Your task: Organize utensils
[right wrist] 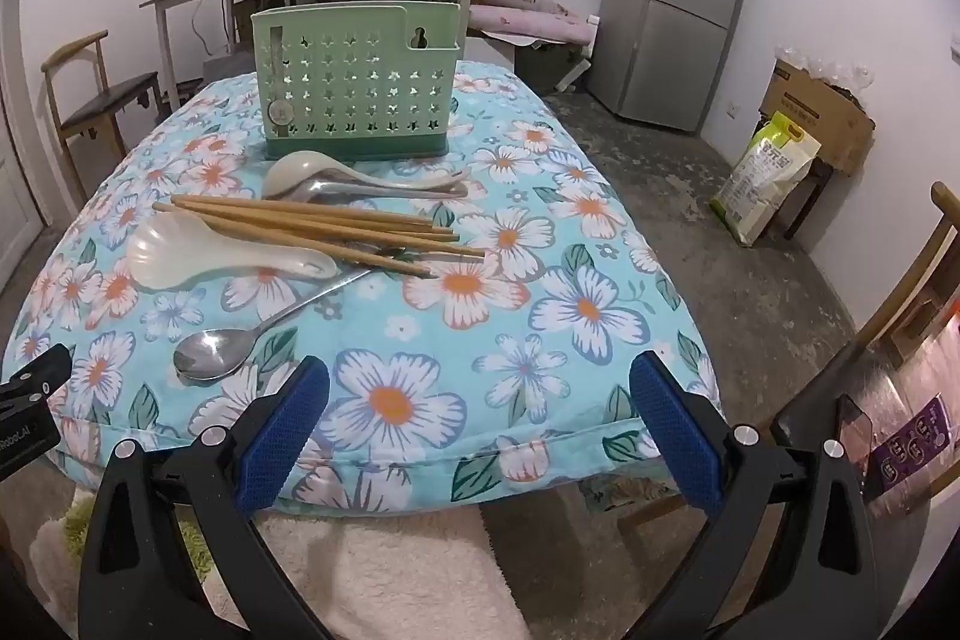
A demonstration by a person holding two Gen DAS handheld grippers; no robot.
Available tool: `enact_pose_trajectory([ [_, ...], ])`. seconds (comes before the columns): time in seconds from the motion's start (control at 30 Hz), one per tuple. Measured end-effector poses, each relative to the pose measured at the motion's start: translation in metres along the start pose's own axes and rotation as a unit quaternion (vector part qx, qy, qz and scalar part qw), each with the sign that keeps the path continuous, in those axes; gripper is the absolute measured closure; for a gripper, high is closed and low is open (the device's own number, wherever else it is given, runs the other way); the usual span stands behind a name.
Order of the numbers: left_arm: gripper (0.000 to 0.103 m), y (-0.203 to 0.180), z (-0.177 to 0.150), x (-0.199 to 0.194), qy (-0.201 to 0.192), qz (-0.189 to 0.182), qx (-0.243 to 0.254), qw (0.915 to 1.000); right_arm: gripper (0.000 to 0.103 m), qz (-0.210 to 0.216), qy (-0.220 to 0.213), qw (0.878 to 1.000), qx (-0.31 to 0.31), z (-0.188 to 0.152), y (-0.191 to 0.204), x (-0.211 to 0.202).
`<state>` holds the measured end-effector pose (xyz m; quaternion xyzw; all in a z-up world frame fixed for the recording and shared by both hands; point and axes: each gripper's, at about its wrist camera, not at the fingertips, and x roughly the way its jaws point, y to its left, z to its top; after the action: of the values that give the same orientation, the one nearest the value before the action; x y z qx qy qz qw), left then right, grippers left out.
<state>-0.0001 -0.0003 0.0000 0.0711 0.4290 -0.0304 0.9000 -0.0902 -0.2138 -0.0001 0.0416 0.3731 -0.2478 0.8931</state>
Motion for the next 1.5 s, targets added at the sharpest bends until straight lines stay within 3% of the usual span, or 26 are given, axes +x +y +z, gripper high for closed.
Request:
enact_pose_trajectory([
  [1.5,0.007,0.0058,-0.0028,0.0012,0.003,0.007,-0.001,1.0000,0.005,0.004,-0.008,1.000,-0.001,0.0007,0.0019,-0.0030],
])
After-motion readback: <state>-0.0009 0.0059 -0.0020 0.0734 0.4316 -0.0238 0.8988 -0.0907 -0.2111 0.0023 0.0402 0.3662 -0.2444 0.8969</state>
